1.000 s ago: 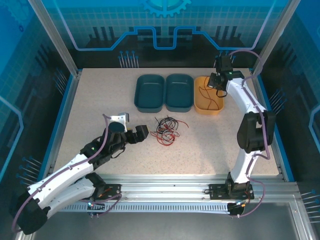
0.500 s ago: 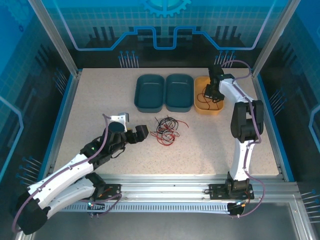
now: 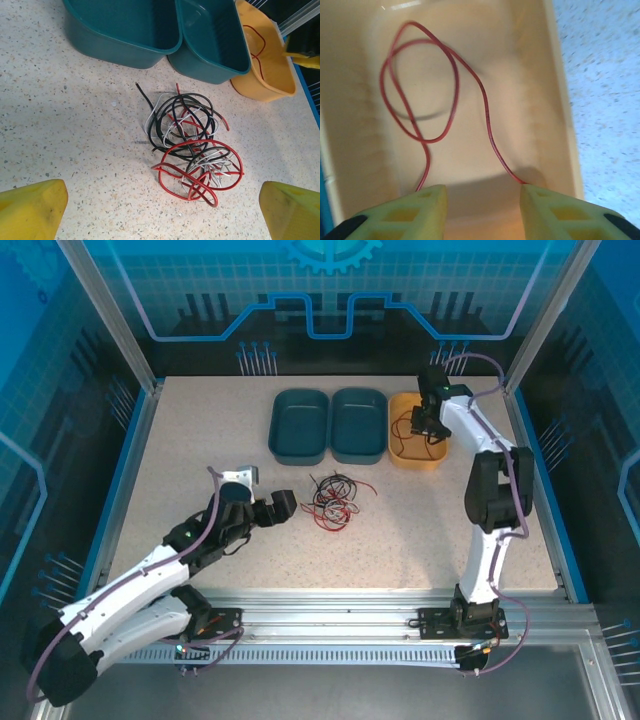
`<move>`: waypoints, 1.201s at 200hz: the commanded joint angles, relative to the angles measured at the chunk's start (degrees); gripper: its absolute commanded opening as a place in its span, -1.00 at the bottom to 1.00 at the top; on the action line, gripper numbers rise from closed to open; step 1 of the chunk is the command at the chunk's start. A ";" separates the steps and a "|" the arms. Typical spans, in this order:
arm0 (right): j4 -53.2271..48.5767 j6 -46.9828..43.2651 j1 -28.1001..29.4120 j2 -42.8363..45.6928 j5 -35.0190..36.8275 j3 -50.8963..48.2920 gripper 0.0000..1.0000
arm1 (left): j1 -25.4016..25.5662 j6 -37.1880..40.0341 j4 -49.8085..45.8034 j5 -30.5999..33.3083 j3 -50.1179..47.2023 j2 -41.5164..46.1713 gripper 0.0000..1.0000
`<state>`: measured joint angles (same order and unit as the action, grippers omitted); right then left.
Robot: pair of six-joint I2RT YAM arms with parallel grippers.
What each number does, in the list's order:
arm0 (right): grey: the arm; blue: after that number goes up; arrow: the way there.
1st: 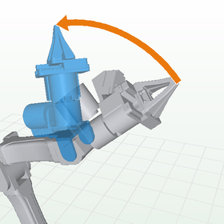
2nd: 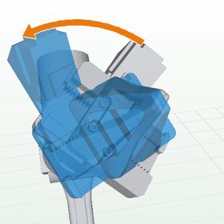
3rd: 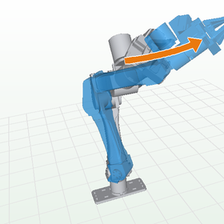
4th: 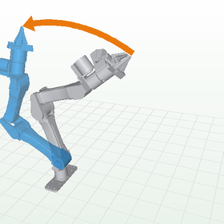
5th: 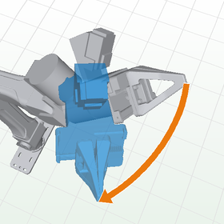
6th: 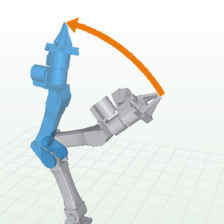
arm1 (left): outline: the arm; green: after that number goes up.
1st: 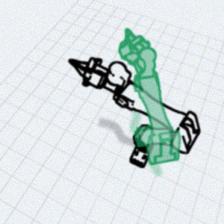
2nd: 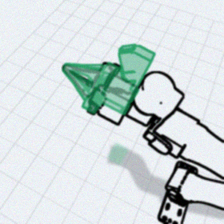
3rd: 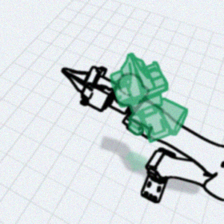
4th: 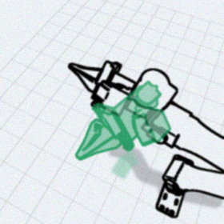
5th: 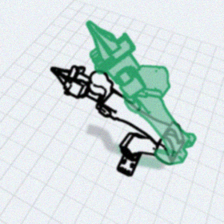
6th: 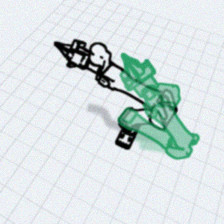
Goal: Untangle the cables
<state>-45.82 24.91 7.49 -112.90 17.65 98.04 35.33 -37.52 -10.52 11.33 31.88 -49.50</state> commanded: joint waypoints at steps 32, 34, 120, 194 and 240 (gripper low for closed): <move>-1.73 -1.07 4.97 15.27 2.42 -5.56 -0.08 | -1.01 -0.41 -0.81 -0.61 2.86 -1.74 0.98; -1.66 -1.08 5.27 15.72 2.46 -5.97 -0.08 | -0.98 -0.44 -0.81 -0.61 2.89 -1.81 0.98; 1.36 1.73 32.80 28.88 3.77 -17.86 0.08 | -6.78 -9.10 -2.13 -0.54 -0.61 -2.96 0.98; -3.71 2.95 49.94 21.51 6.48 -13.78 0.26 | -16.53 -12.34 -1.82 -6.93 -4.59 -2.72 0.98; -8.84 0.61 53.55 11.24 6.25 -7.78 0.27 | -17.76 -13.02 -1.54 -7.55 -5.16 -2.19 0.98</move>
<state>-49.63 26.74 59.46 -97.54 22.55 86.37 18.33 -49.60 -11.75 5.50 27.77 -52.71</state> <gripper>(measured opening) 0.639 0.992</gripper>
